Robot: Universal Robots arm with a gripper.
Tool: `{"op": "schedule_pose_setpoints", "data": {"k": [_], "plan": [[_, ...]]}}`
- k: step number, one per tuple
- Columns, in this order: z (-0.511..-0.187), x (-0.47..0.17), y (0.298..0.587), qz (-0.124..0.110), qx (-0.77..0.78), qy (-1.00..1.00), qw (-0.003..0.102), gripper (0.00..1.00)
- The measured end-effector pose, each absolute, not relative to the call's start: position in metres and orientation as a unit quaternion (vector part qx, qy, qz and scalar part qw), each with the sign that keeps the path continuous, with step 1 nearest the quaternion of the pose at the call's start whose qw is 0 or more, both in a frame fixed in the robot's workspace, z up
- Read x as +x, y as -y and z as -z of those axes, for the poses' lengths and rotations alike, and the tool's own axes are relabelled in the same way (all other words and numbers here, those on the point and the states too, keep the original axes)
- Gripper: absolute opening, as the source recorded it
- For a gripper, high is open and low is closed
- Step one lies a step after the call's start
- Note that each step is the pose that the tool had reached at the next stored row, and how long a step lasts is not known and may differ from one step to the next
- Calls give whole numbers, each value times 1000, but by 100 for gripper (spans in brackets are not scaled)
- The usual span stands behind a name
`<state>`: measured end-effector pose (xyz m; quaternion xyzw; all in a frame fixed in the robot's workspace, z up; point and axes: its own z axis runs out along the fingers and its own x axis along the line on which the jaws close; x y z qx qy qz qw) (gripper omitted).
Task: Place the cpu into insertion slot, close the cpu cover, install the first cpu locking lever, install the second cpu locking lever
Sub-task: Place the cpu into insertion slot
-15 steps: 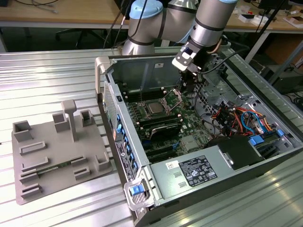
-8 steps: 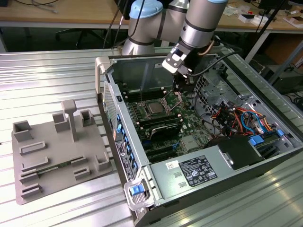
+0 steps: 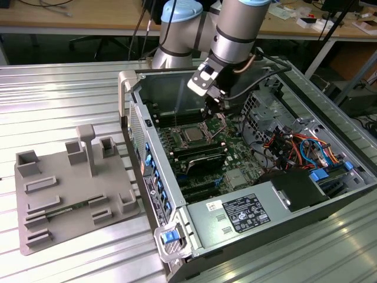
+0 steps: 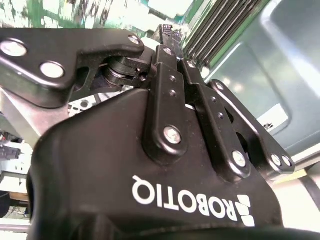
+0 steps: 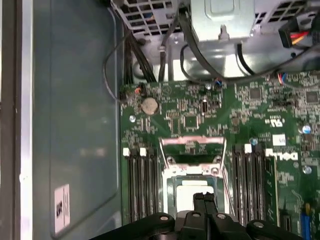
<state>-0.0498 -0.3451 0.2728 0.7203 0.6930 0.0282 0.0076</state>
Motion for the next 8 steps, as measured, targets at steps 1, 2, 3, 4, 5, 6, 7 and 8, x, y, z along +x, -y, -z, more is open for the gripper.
{"op": "schedule_pose_setpoints", "data": {"k": [1, 2, 3, 4, 5, 6, 7, 8], "plan": [[-273, -52, 345, -28, 720, -693, 8, 11], [-273, -53, 345, -28, 720, -693, 8, 11], [-273, -53, 345, -28, 720, -693, 8, 11], [-273, -54, 345, -28, 720, -693, 8, 11], [-273, -54, 345, -28, 720, -693, 8, 11], [-273, -54, 345, -28, 720, -693, 8, 11], [-273, -54, 345, -28, 720, -693, 8, 11], [-273, -54, 345, -28, 720, -693, 8, 11]]}}
